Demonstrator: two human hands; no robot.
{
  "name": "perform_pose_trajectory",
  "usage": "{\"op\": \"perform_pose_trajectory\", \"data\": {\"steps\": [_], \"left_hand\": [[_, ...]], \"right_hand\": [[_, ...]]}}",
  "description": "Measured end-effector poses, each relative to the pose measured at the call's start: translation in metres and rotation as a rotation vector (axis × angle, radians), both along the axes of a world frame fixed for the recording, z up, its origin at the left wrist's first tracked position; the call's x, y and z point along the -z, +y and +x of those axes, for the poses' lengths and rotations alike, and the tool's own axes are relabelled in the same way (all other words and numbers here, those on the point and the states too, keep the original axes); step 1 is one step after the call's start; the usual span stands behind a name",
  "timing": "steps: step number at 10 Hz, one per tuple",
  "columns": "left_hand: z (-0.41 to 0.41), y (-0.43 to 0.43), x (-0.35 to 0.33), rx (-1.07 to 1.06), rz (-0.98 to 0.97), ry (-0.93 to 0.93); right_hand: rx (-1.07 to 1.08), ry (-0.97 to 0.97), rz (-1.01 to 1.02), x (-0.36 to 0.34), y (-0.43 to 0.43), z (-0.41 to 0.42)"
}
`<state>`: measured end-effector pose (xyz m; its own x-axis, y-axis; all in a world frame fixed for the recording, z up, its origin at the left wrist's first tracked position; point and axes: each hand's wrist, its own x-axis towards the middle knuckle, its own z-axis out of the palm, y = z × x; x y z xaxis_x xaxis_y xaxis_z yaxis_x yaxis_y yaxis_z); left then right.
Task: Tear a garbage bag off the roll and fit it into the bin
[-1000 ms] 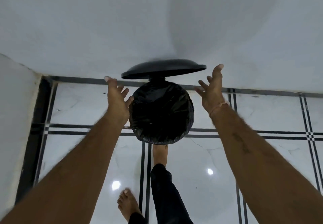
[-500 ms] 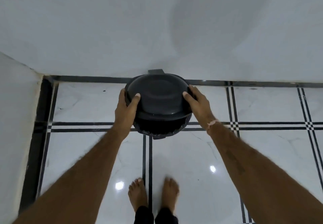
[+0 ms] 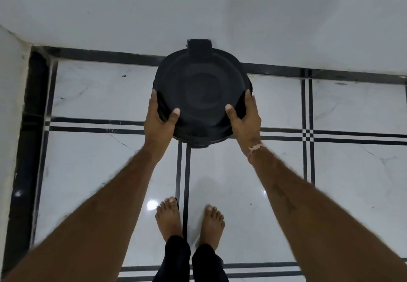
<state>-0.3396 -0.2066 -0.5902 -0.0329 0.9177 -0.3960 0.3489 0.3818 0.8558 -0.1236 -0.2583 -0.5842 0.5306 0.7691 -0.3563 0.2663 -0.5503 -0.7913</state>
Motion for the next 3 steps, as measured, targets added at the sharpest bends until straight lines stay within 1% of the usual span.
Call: {"op": "perform_pose_trajectory", "data": {"steps": [1, 2, 3], "left_hand": [[-0.007, -0.003, 0.002, -0.015, -0.01, -0.009], [-0.006, -0.006, -0.016, 0.029, -0.06, 0.059], [0.0, -0.012, -0.06, 0.048, -0.011, 0.174]], "right_hand": [[0.014, -0.036, 0.015, 0.001, -0.01, -0.012], [-0.017, -0.037, -0.029, -0.009, -0.011, -0.009], [-0.072, -0.104, 0.029, -0.041, -0.011, -0.004]]}}
